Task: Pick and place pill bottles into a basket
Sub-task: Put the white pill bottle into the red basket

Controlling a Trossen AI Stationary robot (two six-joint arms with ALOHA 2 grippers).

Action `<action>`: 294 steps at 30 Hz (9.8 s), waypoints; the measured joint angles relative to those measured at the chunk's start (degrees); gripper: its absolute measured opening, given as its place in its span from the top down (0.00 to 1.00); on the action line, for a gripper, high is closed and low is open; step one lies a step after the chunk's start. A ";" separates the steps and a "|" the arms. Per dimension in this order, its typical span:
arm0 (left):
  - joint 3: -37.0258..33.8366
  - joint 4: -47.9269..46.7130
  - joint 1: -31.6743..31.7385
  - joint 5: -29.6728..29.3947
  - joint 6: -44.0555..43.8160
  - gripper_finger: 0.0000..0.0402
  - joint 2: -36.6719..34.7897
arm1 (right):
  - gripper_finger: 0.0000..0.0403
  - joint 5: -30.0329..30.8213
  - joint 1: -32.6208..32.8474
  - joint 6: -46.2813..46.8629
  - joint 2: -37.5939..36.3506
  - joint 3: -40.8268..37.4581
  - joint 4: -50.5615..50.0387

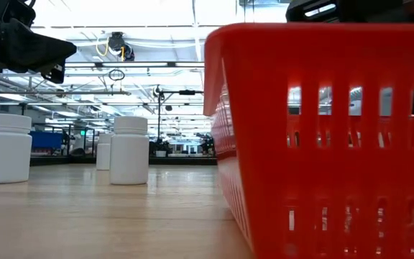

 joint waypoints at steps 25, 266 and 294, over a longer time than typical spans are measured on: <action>0.00 -0.09 0.02 0.00 0.00 0.92 0.00 | 0.38 12.58 -1.61 -1.76 -8.66 -0.09 3.74; 0.01 0.13 0.01 0.01 0.00 0.92 0.00 | 0.99 17.74 -9.91 7.07 -53.84 -13.36 -7.22; 0.00 3.30 0.00 -0.01 2.36 0.92 0.00 | 1.00 30.07 -8.07 10.21 -99.47 -59.73 16.00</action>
